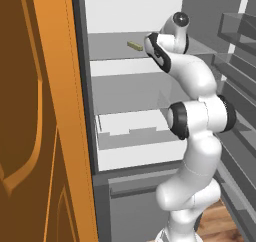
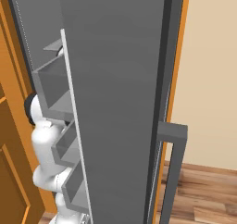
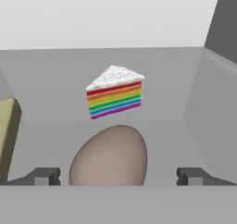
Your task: Pick the egg and butter from the fridge and place them by the bowl for mixing.
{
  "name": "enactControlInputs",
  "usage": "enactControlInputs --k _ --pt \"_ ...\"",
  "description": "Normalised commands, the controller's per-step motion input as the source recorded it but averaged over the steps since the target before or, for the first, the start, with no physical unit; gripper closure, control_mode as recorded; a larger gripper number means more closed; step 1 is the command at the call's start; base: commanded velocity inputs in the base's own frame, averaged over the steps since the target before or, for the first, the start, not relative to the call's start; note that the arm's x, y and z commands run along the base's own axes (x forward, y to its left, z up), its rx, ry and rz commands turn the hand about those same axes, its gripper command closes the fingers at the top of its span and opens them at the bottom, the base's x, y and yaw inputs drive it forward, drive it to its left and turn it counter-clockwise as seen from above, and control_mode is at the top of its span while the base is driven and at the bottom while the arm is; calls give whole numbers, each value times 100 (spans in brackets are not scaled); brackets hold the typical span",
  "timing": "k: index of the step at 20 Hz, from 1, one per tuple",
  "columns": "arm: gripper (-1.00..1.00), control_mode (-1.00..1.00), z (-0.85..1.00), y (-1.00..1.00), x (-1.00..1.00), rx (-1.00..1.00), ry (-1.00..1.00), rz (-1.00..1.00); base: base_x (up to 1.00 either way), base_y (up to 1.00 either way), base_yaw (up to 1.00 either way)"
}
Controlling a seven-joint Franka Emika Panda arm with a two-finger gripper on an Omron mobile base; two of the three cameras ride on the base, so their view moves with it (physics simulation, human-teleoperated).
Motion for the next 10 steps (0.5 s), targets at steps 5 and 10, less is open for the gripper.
enactControlInputs --k 5,10 --pt "-100 -100 -6 0 23 0 0 0 0 0 0" --pt "-100 -100 -2 0 20 0 0 0 0 0 0"
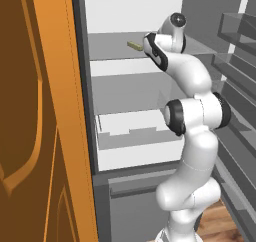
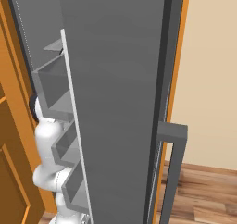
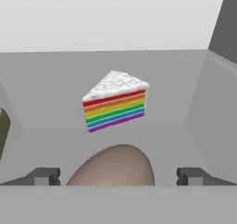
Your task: Pick the egg and butter from the fridge and place them by the bowl for mixing.
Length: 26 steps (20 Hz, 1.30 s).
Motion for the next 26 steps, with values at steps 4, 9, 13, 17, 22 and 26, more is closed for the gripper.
enactControlInputs --k 4,9,13,17,22,26 --pt "-100 -100 0 0 14 0 0 0 0 0 0" --pt "-100 -100 0 0 8 0 2 0 0 0 0" --pt "-100 -100 -7 0 0 0 7 0 0 0 0" --pt "-100 -100 -7 0 0 0 11 0 0 0 0" --pt "-100 -100 -14 0 0 0 10 0 0 0 0" --pt "100 -100 -20 0 0 0 7 0 0 0 0"
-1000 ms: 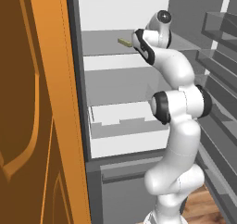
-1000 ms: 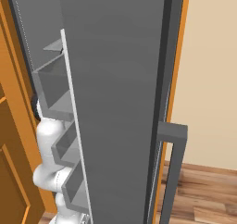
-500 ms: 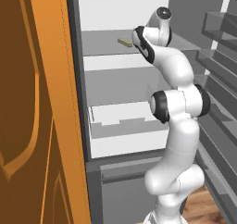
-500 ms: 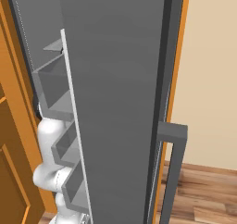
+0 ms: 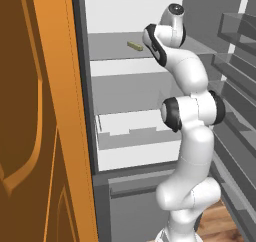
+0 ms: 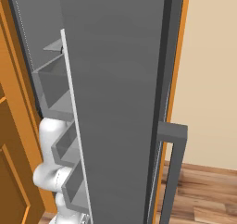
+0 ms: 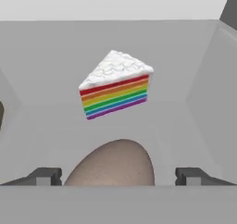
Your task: Pick the egg and butter from the fridge and place them by the bowl for mixing.
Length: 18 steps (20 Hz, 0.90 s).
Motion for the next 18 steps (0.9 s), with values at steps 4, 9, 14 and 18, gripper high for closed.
enactControlInputs --k 4,9,14,18 --pt "100 -100 -8 0 0 0 1 0 0 0 0" --pt "100 -100 0 0 0 0 0 0 0 0 0" --pt "100 -100 0 0 -6 0 0 0 0 0 0" --pt "100 -100 -2 0 -39 0 0 0 0 0 0"
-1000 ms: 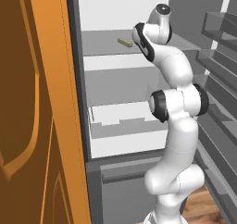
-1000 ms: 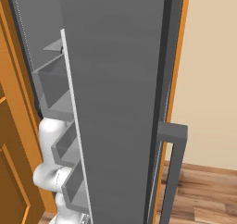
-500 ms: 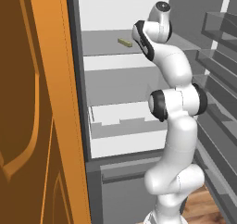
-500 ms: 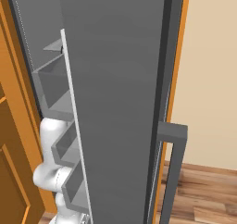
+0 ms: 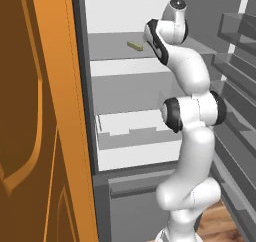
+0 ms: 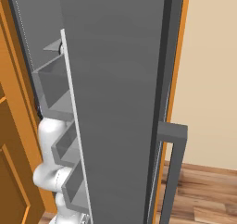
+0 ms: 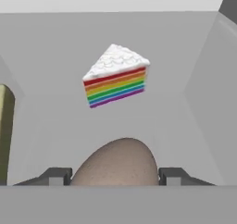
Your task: Pick the egg and butter from the fridge and place them by the bowl for mixing.
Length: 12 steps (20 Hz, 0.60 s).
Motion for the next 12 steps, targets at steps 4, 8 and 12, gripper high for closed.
enactControlInputs --k 4,8,12 --pt "100 -100 0 0 -56 0 -7 0 0 0 0" --pt "100 -100 -3 3 -89 0 -2 0 0 0 0" --pt "100 -100 -17 3 -96 0 0 0 0 0 0"
